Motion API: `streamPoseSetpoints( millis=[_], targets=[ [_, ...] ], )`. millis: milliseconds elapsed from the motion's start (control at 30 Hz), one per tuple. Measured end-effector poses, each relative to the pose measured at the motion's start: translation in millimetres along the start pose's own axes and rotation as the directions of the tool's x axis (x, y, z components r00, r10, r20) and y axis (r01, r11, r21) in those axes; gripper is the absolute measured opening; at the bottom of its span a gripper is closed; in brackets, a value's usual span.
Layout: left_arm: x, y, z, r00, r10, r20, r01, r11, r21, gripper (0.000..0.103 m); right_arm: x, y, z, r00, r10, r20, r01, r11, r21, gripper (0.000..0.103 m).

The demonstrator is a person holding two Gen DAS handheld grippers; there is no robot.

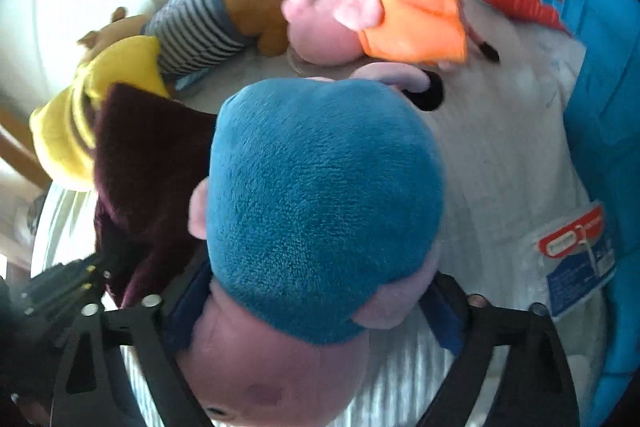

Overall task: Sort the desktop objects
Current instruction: 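Grasp the blue-shirted pig plush with the right tool while the left tool lifts its plush, then carry both pig plushes into the blue crate and open both tools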

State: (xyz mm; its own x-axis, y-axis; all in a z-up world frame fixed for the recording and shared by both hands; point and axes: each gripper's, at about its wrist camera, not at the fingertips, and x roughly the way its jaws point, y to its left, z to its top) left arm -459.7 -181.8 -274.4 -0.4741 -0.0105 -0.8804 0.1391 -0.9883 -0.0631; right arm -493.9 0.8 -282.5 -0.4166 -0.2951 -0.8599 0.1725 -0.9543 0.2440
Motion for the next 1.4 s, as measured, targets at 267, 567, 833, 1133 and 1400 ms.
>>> streamPoseSetpoints(
  millis=[267,567,833,1133,1400],
  targets=[
    [-81,-8,-9,0.995,-0.019,0.094,0.02,1.0,-0.002,0.012,-67,23,-15,0.997,0.033,0.072,-0.027,0.997,-0.078,0.073],
    [-182,8,-41,0.981,-0.002,0.191,0.007,1.0,-0.027,0.012,-167,50,-35,0.978,0.063,0.197,-0.032,0.987,-0.156,0.073],
    [-255,8,-78,0.961,-0.004,0.275,0.013,1.0,-0.028,0.012,-237,75,-69,0.959,0.093,0.266,-0.031,0.973,-0.228,0.073],
    [-308,18,-115,0.942,-0.026,0.336,0.031,1.0,-0.007,0.012,-285,99,-106,0.945,0.073,0.317,0.009,0.969,-0.248,0.073],
    [-328,25,-137,0.939,-0.054,0.34,0.052,0.999,0.017,0.012,-311,110,-134,0.942,0.041,0.332,0.04,0.971,-0.234,0.073]
  ],
)
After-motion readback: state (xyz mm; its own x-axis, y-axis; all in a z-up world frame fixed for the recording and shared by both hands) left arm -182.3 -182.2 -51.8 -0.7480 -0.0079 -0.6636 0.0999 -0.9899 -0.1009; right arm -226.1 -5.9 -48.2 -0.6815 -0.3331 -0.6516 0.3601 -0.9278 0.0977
